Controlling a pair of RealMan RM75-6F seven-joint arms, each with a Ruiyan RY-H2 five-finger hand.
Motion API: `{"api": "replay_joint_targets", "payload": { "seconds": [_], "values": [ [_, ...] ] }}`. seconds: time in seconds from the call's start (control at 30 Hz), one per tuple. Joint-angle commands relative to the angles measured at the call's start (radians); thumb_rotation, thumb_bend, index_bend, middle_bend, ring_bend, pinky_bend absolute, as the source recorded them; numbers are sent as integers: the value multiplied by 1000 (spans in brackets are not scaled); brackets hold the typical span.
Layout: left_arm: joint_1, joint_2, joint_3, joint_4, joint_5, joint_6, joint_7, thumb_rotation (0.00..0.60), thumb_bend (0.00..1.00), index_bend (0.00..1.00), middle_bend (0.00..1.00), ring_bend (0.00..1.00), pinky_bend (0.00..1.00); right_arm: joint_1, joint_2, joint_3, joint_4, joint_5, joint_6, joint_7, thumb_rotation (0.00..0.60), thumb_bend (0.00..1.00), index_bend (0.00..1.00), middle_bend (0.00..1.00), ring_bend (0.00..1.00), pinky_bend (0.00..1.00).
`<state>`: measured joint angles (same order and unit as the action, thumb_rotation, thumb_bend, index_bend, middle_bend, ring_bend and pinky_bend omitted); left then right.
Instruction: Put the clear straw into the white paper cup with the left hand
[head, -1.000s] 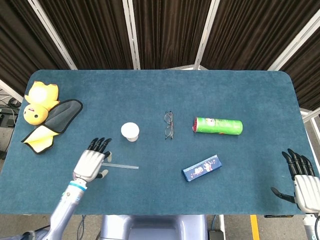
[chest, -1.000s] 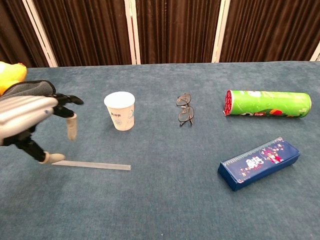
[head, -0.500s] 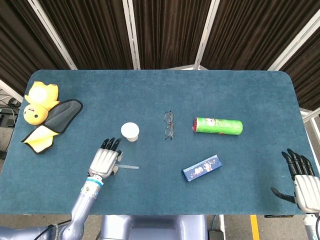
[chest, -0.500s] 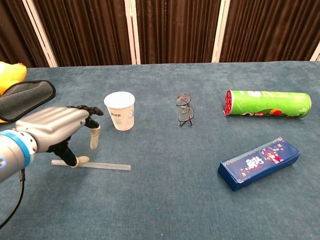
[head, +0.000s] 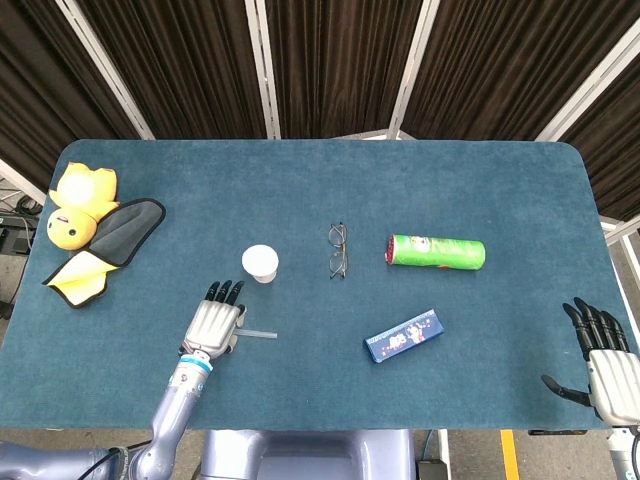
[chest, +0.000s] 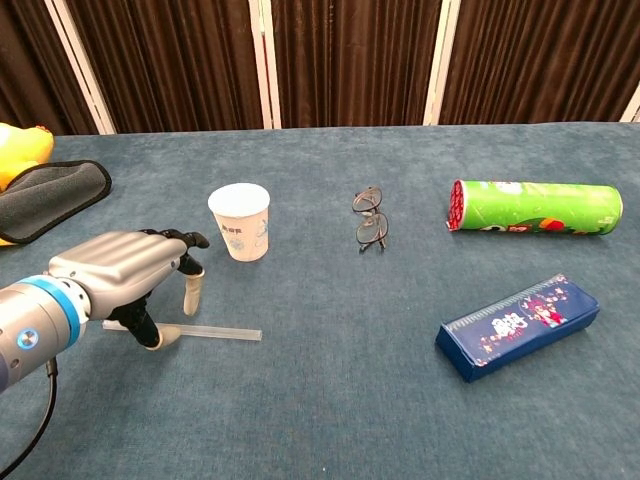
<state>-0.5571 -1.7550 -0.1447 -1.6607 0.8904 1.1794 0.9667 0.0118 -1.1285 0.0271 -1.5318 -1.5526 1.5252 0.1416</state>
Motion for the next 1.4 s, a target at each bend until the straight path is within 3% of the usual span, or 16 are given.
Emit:
{"api": "replay_joint_targets", "payload": {
  "seconds": [0.03,0.73,0.9,1.4],
  "values": [
    [-3,-3,4,3,-5,3,-4,600,370,483,14,0,50,0,0,0,0,0,0,0,600,75,0,0,0,0],
    [-31,-36,37,53,-16,16,-17,600,374,487,13,0,50,1,0,-1,1,0,0,2,600,75,0,0,0,0],
    [-32,-46,46,63,-16,19,-24,600,429,504,14,0,50,0,-1,0,1,1,1,2,600,75,0,0,0,0],
    [-21,-38,62,42,37,47,-82,600,446,553,24,0,50,-1,-2,-1,1,1,3,-2,600,76,0,0,0,0]
  ]
}}
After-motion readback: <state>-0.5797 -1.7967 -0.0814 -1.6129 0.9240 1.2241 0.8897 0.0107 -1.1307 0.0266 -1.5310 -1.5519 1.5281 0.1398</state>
